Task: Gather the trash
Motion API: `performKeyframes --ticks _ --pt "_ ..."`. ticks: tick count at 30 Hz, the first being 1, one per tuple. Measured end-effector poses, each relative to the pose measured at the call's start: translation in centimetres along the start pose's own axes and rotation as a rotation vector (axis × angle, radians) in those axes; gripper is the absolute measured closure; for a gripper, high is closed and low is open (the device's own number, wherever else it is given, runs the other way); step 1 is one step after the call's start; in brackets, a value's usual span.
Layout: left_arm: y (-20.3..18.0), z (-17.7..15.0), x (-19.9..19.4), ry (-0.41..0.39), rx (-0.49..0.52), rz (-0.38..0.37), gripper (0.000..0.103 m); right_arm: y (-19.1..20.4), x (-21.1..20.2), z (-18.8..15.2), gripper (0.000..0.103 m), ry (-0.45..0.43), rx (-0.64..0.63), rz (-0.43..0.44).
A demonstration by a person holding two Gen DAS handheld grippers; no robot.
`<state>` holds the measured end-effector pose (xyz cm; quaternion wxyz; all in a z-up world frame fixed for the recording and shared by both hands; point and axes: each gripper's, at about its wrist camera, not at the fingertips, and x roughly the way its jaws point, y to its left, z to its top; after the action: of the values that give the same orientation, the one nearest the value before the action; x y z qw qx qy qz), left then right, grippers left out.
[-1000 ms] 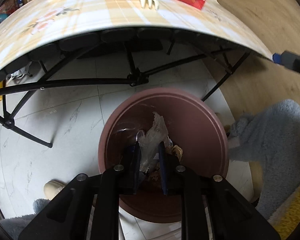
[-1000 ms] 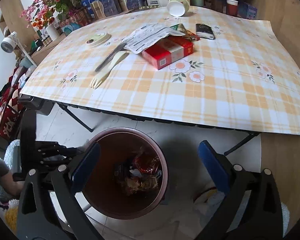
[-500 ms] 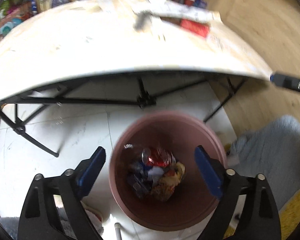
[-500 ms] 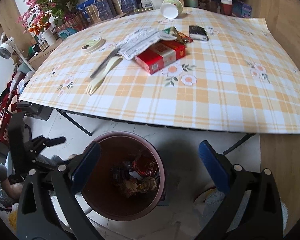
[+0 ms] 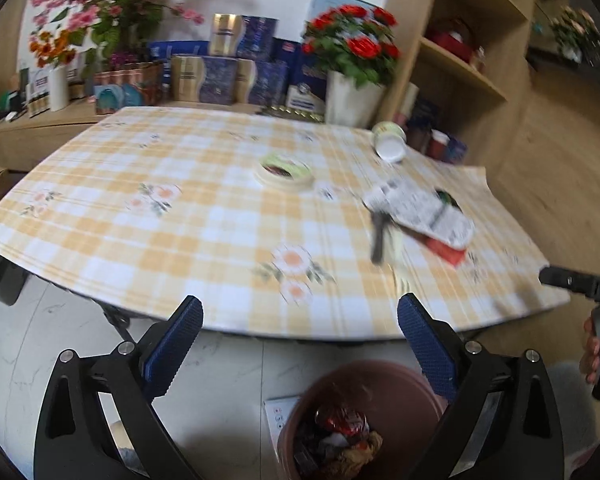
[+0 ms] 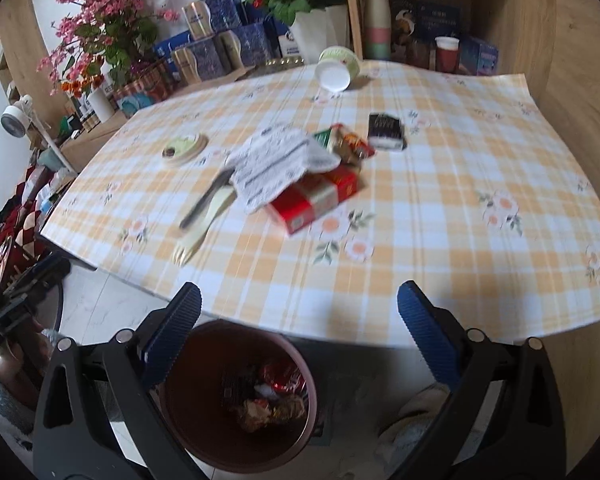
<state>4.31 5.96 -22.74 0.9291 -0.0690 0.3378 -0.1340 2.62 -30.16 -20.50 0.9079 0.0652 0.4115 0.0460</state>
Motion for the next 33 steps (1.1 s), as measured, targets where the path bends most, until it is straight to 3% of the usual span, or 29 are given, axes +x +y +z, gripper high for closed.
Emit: performKeyframes --ticks 7,16,27,33 --pt "1.8 3.5 0.6 -0.005 -0.036 0.019 0.006 -1.2 -0.3 2.9 0.006 -0.046 0.013 -0.013" --pt "1.2 7.4 3.8 0.036 0.047 0.027 0.006 -2.8 1.2 5.4 0.006 -0.069 0.046 -0.021" --pt "-0.2 10.9 13.7 0.122 0.140 0.025 0.006 -3.4 4.1 8.0 0.006 -0.058 0.037 -0.015" --pt "-0.5 12.9 20.2 0.171 0.163 0.068 0.006 -3.7 5.7 10.7 0.006 -0.013 0.011 0.009"
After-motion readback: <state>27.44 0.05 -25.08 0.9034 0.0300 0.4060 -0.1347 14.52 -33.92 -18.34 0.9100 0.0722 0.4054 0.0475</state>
